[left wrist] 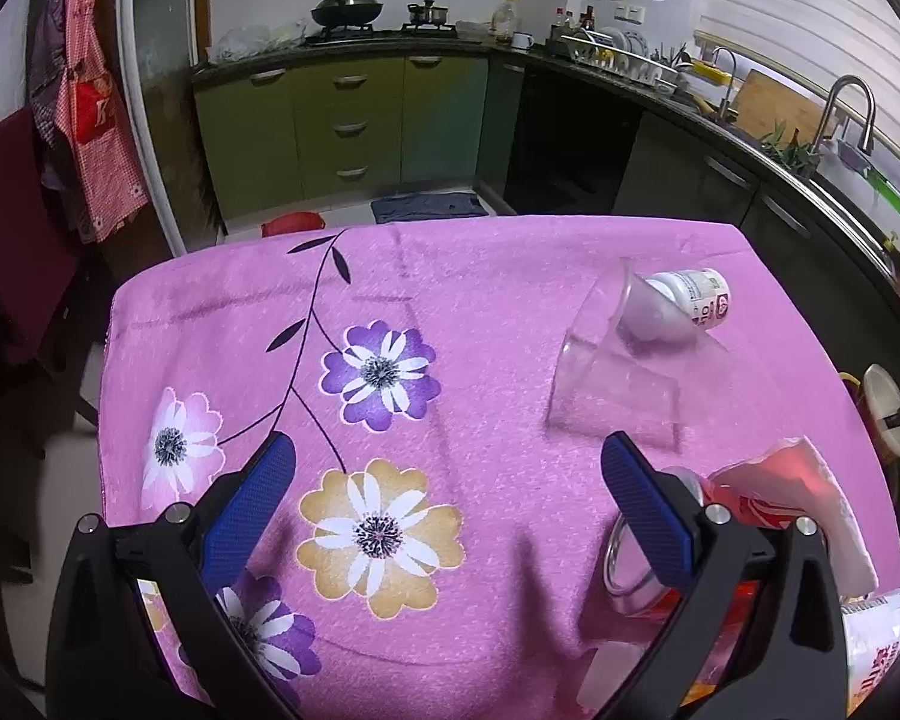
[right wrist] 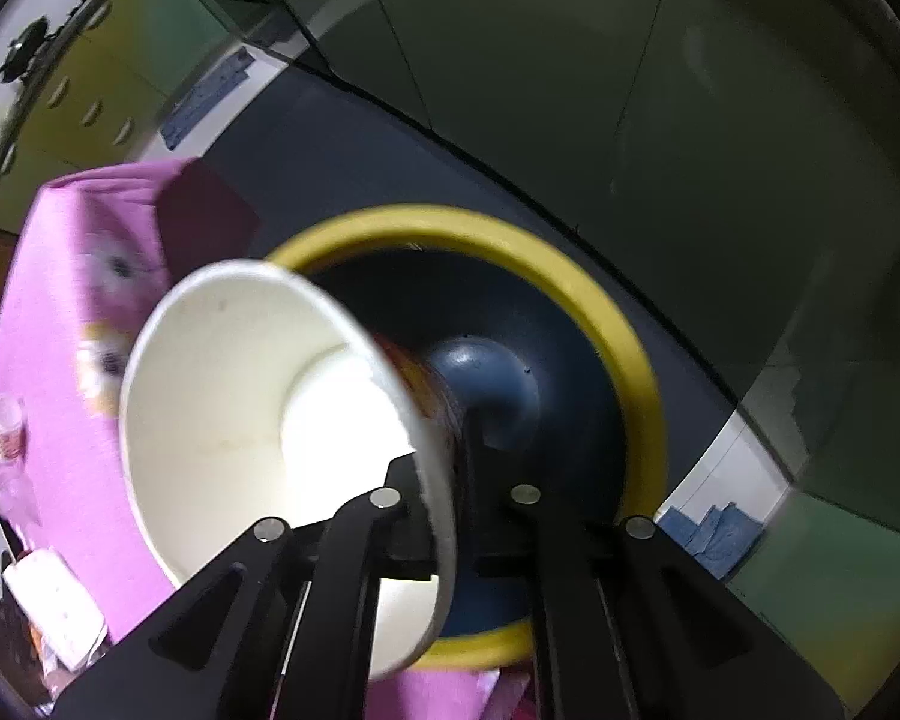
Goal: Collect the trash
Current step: 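Carry the noodle cup over the yellow-rimmed bin and release it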
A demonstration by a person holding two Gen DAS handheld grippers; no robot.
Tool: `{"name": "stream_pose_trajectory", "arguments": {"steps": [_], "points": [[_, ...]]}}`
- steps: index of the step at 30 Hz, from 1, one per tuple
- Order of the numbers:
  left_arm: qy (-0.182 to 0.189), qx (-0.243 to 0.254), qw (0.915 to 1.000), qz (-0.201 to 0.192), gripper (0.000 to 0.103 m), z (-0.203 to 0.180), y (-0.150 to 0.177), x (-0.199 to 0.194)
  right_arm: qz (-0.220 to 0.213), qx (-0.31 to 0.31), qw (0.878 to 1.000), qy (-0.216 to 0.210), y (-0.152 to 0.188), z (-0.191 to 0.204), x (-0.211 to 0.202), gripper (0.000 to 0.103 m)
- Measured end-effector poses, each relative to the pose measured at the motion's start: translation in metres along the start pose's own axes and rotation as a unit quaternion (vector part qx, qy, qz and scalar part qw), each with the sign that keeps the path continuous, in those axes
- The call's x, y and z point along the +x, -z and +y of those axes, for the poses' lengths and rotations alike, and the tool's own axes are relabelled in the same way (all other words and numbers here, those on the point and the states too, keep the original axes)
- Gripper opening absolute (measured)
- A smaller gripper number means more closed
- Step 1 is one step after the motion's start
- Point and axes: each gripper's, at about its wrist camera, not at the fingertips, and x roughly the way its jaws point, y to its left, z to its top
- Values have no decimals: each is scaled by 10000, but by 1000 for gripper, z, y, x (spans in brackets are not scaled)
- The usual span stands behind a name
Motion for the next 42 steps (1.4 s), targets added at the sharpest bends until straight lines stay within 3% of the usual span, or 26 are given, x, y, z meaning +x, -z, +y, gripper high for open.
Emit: {"name": "stream_pose_trajectory", "arguments": {"steps": [3,6,10,14,22,33,42], "points": [[7,6,10000,24,97,0,0,1,78,80,9999,42,-5,-5,19,24],[31,26,10000,49,97,0,0,0,30,68,9999,105,-10,-2,21,27],[236,9,9997,68,97,-2,-11,-6,-149,-19,9999,-34,12,-7,5,28],[250,561,9981,103,97,-21,-31,-12,-273,-168,9994,-127,21,10,-3,31],[-184,2140,9765,158,97,-95,-57,6,-209,-389,9987,-238,33,33,-5,31],[-169,2762,9604,326,97,-126,-54,30,-118,-615,9975,-327,42,40,1,31],[-394,3164,9469,422,97,-142,-46,47,-42,-632,9973,-361,45,40,6,31]]}}
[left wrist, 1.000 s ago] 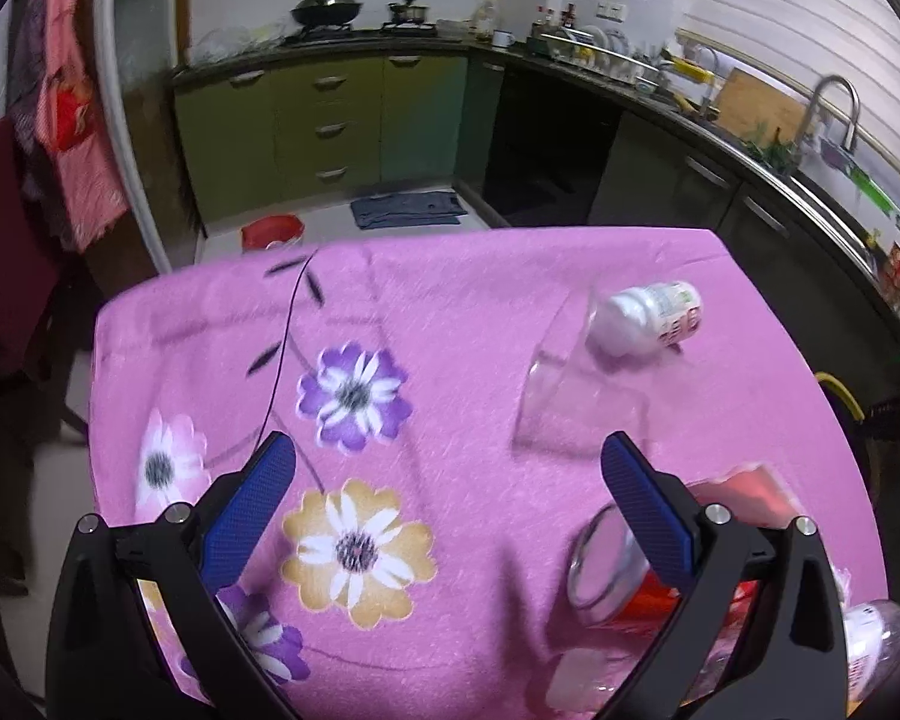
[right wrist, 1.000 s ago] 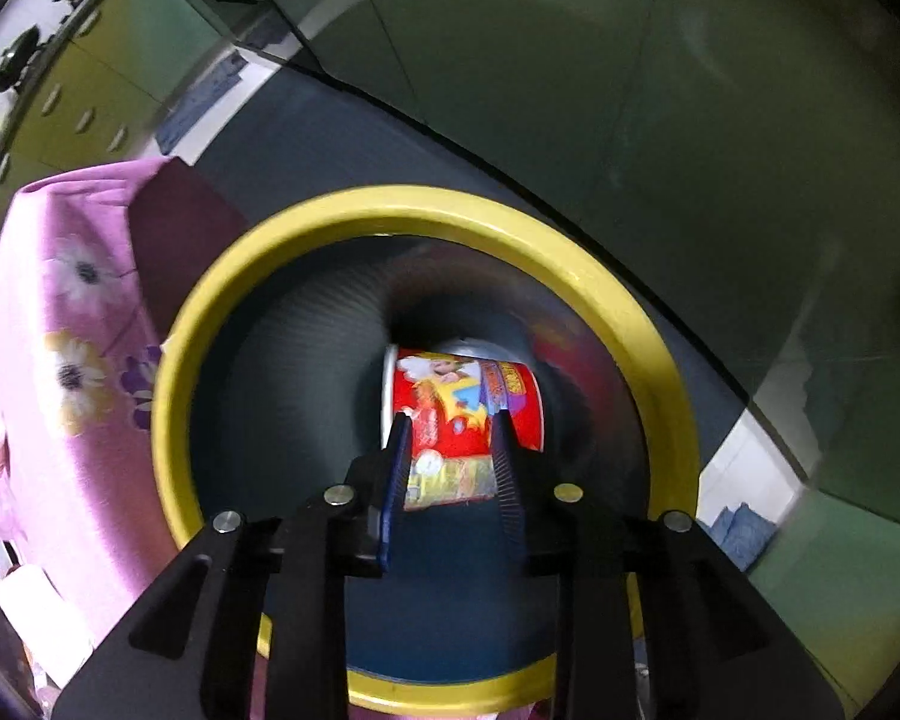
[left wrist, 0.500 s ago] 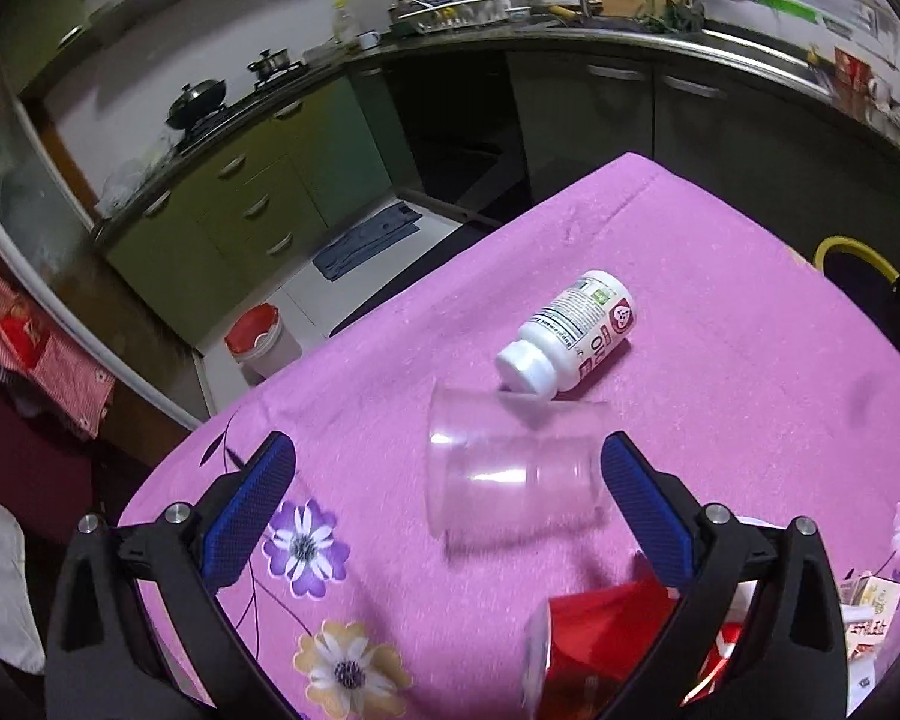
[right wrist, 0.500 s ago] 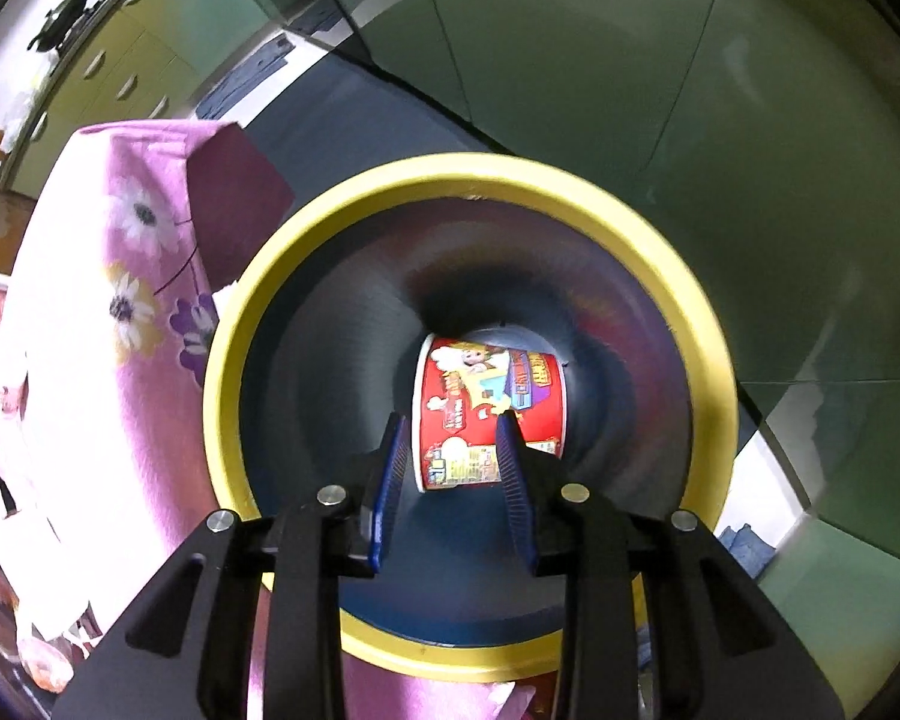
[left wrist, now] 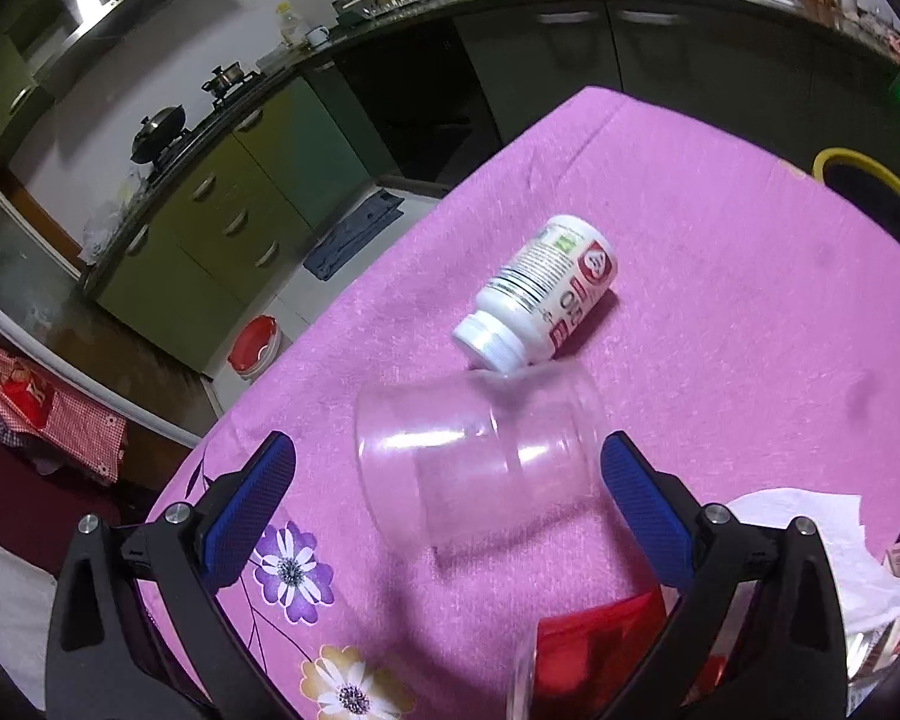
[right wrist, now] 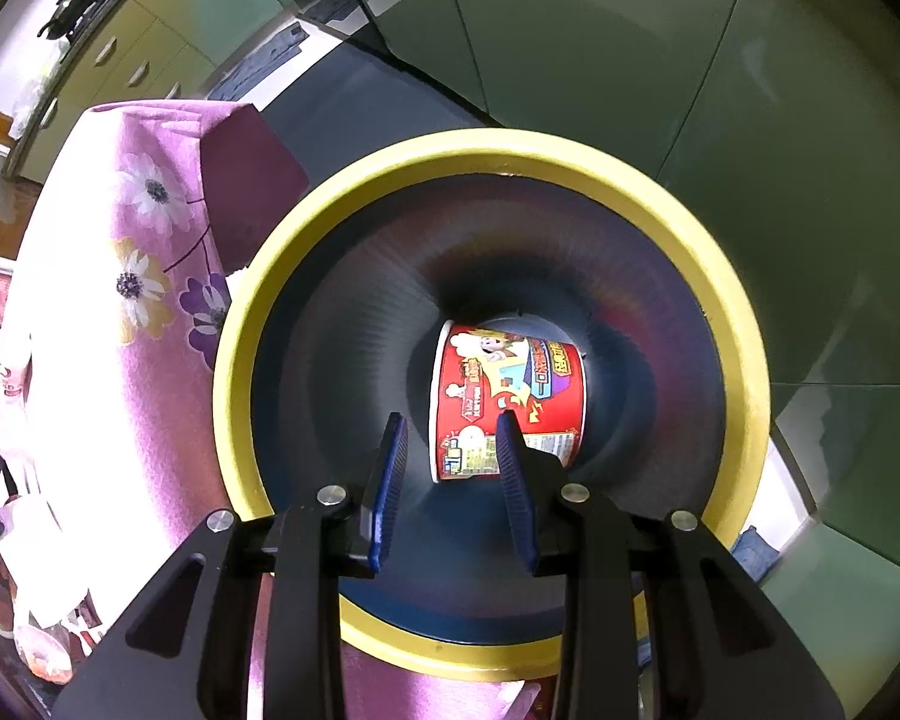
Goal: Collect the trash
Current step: 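Carry the noodle cup over the yellow-rimmed bin and release it, then grasp the clear plastic cup with the left gripper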
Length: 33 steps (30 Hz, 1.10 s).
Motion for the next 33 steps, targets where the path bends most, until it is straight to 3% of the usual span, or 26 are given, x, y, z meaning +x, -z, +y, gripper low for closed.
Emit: {"name": "stream_pose_trajectory", "arguments": {"steps": [6,15,21,27,33], "points": [[-32,144,9997,177,98,-9,-2,11,4,-20,10000,-23,1,-1,-1,31],[86,-373,9975,588,97,-1,-7,12,102,-13,9999,-74,5,-5,9,31],[132,-415,9949,913,97,-5,-12,18,150,-72,9998,-118,8,-4,14,33],[543,-1061,9841,1320,97,7,-22,25,155,-68,9997,-159,11,-8,15,33],[600,-1565,9740,1526,97,13,-24,32,166,-68,9996,-217,13,-12,15,33]]}}
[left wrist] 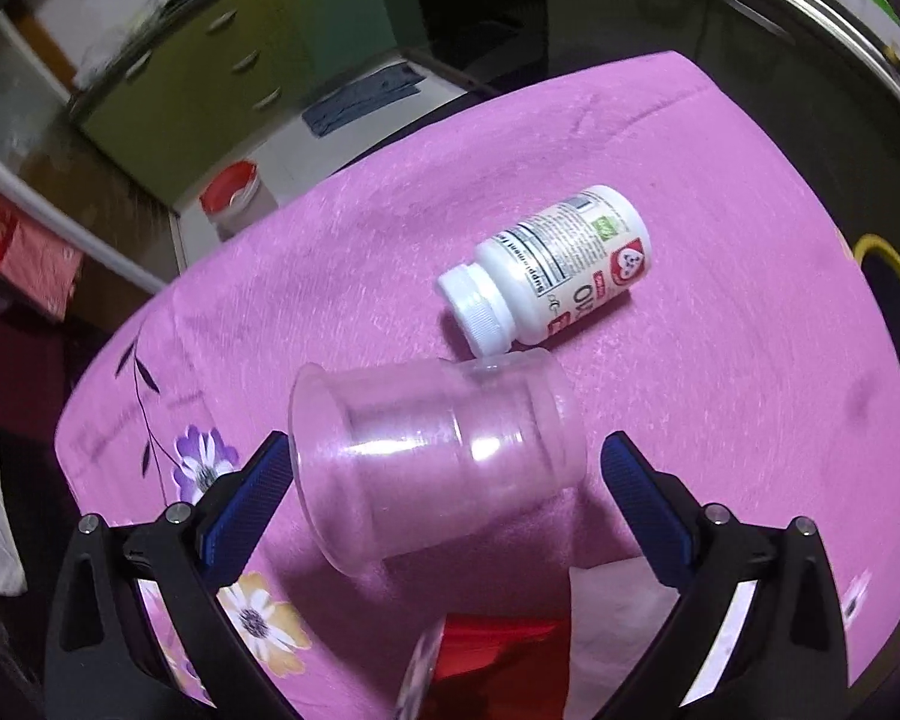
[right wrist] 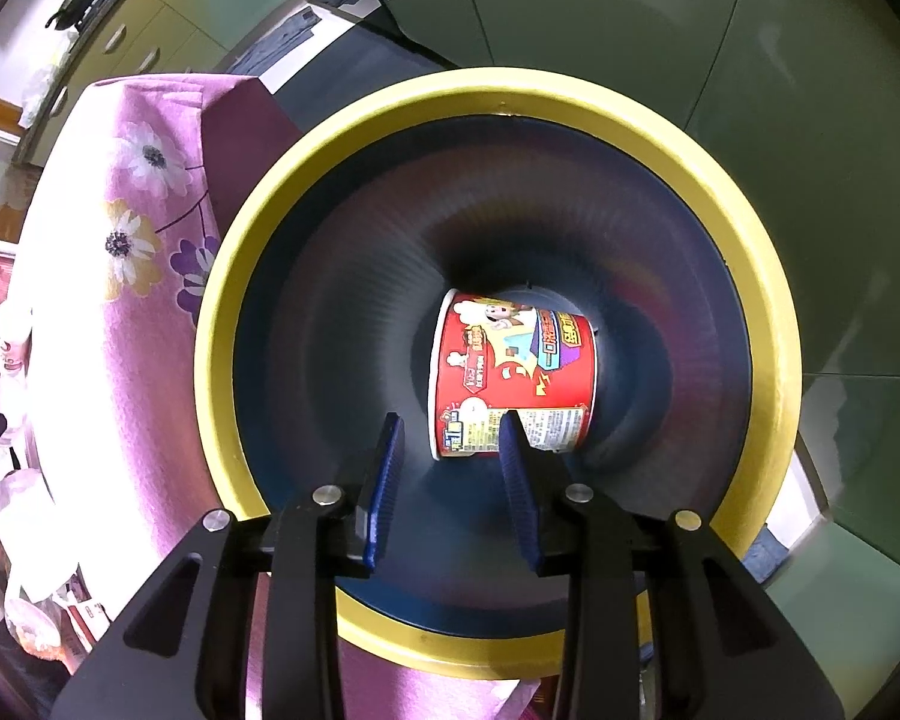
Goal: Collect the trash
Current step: 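Grasp the clear plastic cup with the left gripper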
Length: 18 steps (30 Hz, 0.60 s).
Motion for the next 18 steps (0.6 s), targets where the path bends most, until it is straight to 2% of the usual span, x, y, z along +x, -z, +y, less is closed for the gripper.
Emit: {"name": "stream_pose_trajectory", "arguments": {"steps": [2,3,4,9,18], "points": [[156,-201,9997,7,91,6,1,0,-16,-5,10000,-9,0,-1,-1,33],[203,-292,9994,13,82,9,1,0,-26,-6,10000,-19,-1,-1,-1,33],[255,-378,9990,24,78,11,0,-1,-32,-7,10000,-21,-1,-1,-2,33],[354,-507,9981,9,77,13,-1,-2,-46,-15,10000,-61,1,-2,-3,33],[350,-262,9987,-274,77,8,5,-36,-118,-48,9997,-188,5,-4,-11,33]]}}
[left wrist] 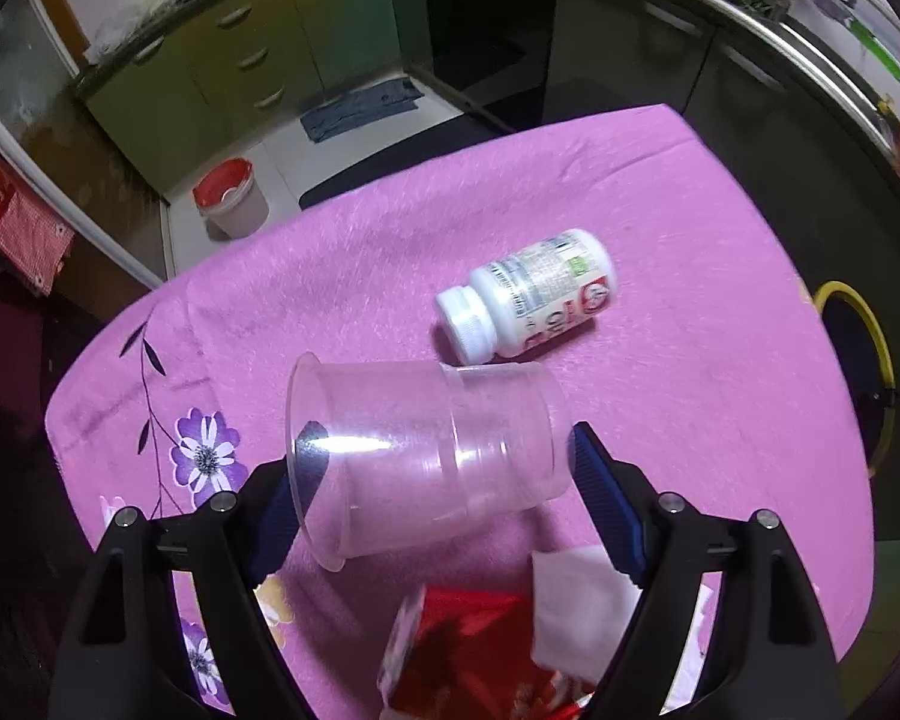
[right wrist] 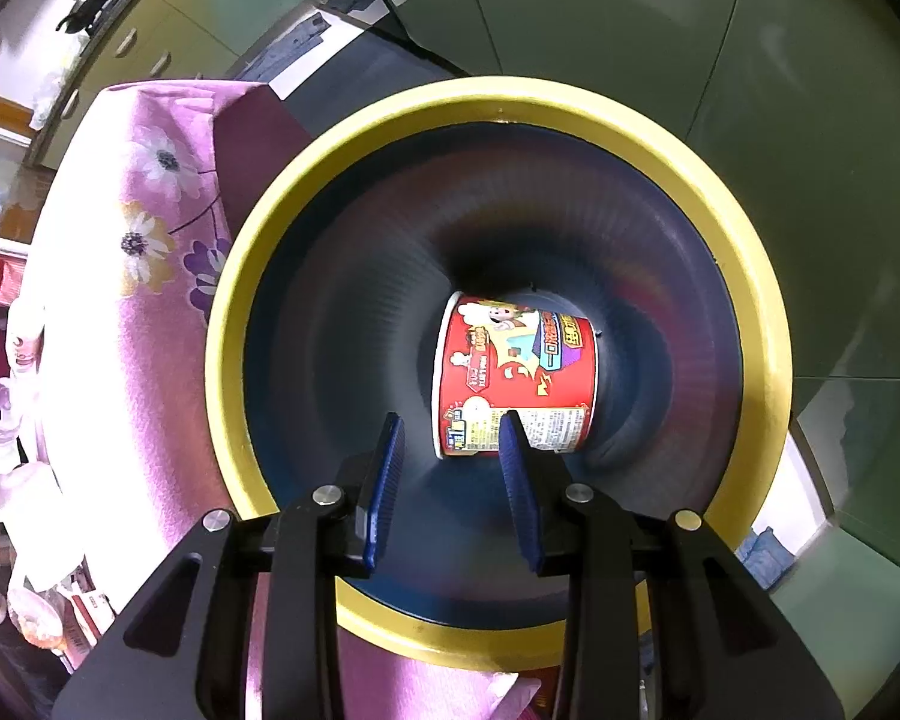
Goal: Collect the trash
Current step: 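Grasp the clear plastic cup with the left gripper, then move the plastic cup over the bin and open the left gripper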
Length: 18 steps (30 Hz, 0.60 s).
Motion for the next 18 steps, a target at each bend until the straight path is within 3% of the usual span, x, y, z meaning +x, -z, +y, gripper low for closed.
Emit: {"name": "stream_pose_trajectory", "arguments": {"steps": [7,10,15,18], "points": [[248,568,9976,-319,77,-46,7,-46,-259,-188,9994,-151,10,5,-28,33],[587,945,9930,-405,77,-91,7,-63,-429,-267,9986,-152,19,4,-44,33],[1209,1686,9773,-441,78,-182,4,-81,-779,-362,9963,-67,38,-10,-79,33],[1401,2122,9664,-376,78,-242,1,-78,-1015,-376,9941,22,53,-27,-102,33]]}}
